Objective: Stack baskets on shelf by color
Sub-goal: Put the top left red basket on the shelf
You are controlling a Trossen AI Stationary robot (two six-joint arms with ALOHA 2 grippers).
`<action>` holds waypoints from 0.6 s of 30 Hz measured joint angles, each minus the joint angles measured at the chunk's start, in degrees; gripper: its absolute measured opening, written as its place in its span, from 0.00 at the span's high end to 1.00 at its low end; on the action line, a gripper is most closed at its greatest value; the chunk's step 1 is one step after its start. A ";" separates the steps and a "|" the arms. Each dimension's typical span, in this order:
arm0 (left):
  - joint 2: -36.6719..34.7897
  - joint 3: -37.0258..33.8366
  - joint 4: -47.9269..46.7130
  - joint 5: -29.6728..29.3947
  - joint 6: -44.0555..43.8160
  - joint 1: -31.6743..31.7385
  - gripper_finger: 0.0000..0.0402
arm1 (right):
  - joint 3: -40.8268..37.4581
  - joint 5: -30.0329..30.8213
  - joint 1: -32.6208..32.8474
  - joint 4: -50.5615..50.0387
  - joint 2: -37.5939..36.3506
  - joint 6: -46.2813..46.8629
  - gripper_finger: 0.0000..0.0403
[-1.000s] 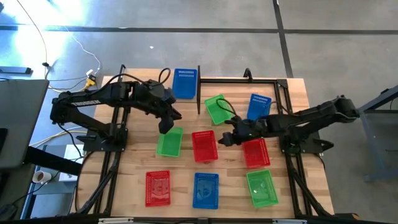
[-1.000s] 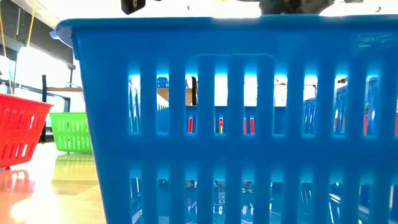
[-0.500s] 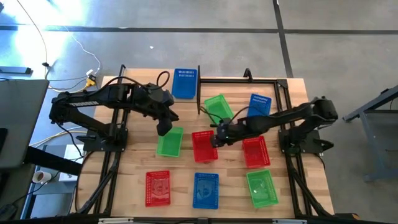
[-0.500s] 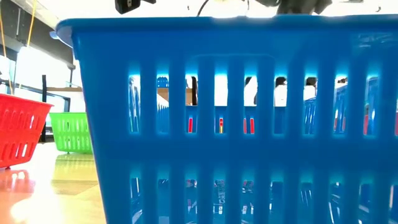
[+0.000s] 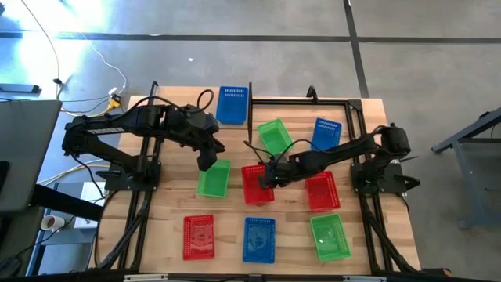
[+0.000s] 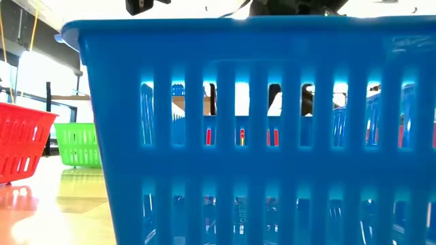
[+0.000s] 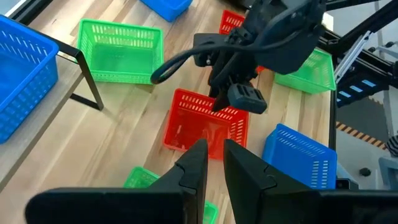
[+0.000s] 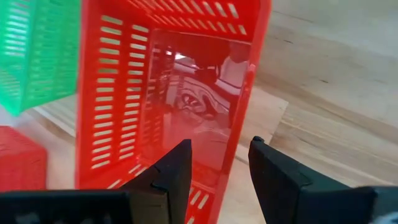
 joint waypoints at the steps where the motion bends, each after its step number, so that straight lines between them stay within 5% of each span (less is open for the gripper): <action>1: -0.02 0.00 -0.33 0.00 -0.04 0.00 0.89 | 0.00 0.00 0.02 -0.13 0.24 0.22 0.65; 12: 0.00 0.00 -3.22 -0.41 -2.93 0.00 0.89 | 0.00 -2.93 0.02 0.00 2.00 0.70 0.97; 18: 0.00 0.00 -3.29 -0.44 -2.21 0.00 0.83 | 0.45 -3.23 0.08 -0.04 2.01 0.88 0.99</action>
